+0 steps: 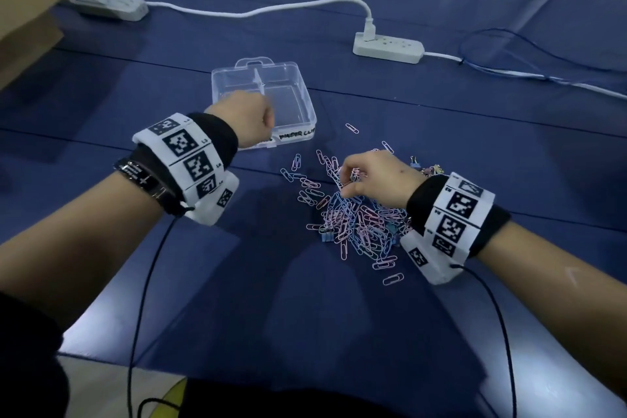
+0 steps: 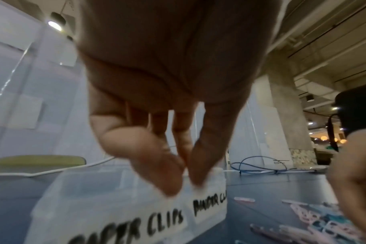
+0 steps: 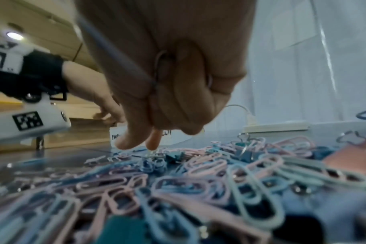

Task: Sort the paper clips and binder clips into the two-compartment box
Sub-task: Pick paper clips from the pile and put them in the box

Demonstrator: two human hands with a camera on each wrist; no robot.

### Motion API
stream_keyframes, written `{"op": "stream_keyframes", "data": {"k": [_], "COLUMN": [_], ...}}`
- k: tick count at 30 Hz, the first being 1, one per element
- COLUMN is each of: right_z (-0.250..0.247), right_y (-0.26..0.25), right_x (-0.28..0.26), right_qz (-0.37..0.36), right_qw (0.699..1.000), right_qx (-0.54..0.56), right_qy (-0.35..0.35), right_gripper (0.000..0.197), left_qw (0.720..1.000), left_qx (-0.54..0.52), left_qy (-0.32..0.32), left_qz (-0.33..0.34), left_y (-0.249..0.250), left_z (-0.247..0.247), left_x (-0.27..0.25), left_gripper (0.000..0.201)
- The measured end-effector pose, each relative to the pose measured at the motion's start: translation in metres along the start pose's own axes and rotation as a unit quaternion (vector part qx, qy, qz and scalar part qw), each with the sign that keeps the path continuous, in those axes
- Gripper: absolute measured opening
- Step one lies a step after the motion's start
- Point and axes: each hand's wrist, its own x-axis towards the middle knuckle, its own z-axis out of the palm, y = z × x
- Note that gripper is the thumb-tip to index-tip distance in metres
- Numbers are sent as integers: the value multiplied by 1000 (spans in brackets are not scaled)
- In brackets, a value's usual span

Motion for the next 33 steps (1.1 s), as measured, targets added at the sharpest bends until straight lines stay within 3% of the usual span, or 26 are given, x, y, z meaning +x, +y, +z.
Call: {"op": "stream_keyframes", "data": {"k": [7,11,14,16,19,24,28,30,33], "right_z": [5,7,6,5,7,12,13,13,14], "right_y": [-2,2,1,1,4,3,6,8,10], "right_x": [6,9,7,4,-1,-10,-9,-9,-9], "right_qz": [-3,25,24,14,-12,-37,-23,-21,-15], "right_qw": [998,996,993,991,982,969,967,965,967], "right_qx": [-63,-90,-117,-134,-188,-246,-254,-262,-255], "right_qy": [3,-6,-13,-16,-17,-15,-12,-3,-1], "right_gripper": [23,21,26,26,4,20,17,14,10], "left_qw": [965,935,930,942,966,989,983,984,991], "left_qx": [209,250,247,207,109,-22,-150,-137,-13], "left_qy": [-159,-249,-271,-263,-235,-144,-73,-71,-96], "left_qz": [-12,-10,-6,0,-7,32,83,92,92], "left_y": [4,-2,-5,-5,-7,-1,7,10,13], "left_z": [-5,9,21,28,38,48,48,48,51], "left_x": [-23,-28,-34,-37,-37,-33,-28,-28,-26], "left_gripper": [27,42,49,35,30,31,24,31,73]}}
